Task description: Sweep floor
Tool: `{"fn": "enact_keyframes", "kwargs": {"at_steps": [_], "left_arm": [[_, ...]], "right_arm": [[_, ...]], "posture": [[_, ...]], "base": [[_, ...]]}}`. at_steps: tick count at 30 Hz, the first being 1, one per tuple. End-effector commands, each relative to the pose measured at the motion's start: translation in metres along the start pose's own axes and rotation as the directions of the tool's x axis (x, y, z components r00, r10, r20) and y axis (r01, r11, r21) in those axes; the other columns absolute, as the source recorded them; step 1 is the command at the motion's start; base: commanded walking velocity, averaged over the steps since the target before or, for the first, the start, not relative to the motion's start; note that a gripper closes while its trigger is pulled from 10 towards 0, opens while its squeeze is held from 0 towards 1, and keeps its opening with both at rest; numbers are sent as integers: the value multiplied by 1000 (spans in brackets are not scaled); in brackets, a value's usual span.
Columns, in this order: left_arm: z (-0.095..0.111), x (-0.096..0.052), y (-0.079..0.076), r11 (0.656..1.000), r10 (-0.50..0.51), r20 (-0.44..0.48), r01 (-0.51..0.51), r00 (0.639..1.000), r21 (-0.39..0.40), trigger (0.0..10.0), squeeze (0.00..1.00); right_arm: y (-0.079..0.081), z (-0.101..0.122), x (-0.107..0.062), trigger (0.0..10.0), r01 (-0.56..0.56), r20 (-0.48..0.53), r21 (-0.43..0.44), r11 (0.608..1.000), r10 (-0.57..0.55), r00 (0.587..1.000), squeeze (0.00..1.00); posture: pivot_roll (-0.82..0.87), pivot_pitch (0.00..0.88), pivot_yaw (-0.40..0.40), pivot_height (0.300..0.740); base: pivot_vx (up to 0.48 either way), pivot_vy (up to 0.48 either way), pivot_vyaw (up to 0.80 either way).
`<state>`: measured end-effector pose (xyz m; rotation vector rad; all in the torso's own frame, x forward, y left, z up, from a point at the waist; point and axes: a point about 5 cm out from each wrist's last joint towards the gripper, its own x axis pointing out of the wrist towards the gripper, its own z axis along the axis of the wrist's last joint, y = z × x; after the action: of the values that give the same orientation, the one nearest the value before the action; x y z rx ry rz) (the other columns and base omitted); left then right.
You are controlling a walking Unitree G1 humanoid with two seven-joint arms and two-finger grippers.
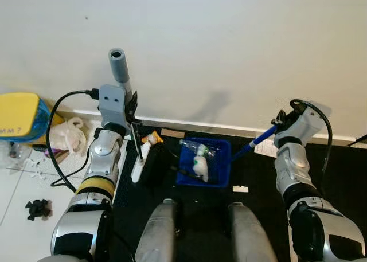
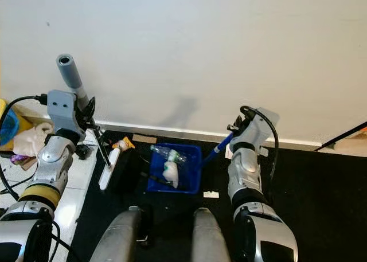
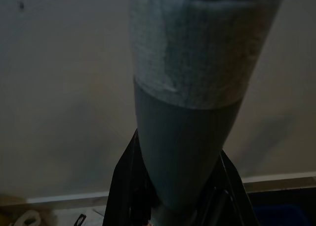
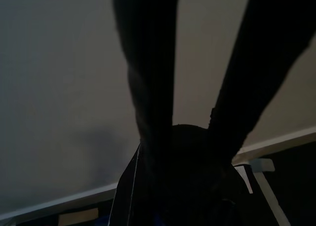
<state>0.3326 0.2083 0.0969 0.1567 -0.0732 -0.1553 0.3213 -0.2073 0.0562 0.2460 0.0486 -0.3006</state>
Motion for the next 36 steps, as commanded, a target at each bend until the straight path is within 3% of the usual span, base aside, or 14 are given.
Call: {"fn": "enact_keyframes", "kwargs": {"at_steps": [1,11,16,18,20,24,25,28,32,36], "left_arm": [[9,2,5,1000,16,49,-16,999,5,10000,0],[20,-3,43,993,102,66,-106,993,45,10000,0],[19,-10,56,992,115,50,-117,992,38,10000,0],[18,-12,59,992,121,42,-123,992,38,10000,0],[14,-15,63,990,135,17,-135,991,34,10000,0],[6,-19,63,989,147,-13,-147,989,1,10000,0],[-3,-22,57,989,141,-53,-143,989,-24,10000,0],[-16,-26,50,987,147,-129,-154,981,-48,10000,0],[-23,-28,44,986,139,-154,-151,978,-72,10000,0],[-28,-31,35,982,108,-147,-128,983,-136,10000,0]], "right_arm": [[-2,4,-1,10000,5,42,19,1000,-5,999,0],[-18,-1,-3,10000,62,25,216,974,-69,997,0],[-25,-7,-4,10000,81,-6,403,912,-86,996,0],[-26,-7,-4,10000,82,-8,424,902,-87,996,0],[-26,-7,-3,10000,68,-7,491,869,-74,997,0],[-25,-6,-2,10000,22,8,492,870,-29,1000,0],[-24,-4,-2,10000,-16,21,443,897,7,1000,0],[-22,-1,-2,10000,-44,37,386,922,32,999,0],[-22,2,0,10000,-56,50,383,922,39,998,0],[-24,-1,0,10000,-48,36,460,886,35,999,0]], "posture": [[18,85,47,740],[38,68,46,740],[48,61,42,740],[48,59,44,740],[47,56,46,740],[45,54,48,740],[44,50,51,740],[35,47,53,740],[32,47,54,740],[31,52,48,740]], "base": [[0,0,0],[0,0,0],[0,0,0],[0,0,0],[0,0,0],[0,0,0],[0,0,0],[0,0,0],[0,0,0],[0,0,0]]}}
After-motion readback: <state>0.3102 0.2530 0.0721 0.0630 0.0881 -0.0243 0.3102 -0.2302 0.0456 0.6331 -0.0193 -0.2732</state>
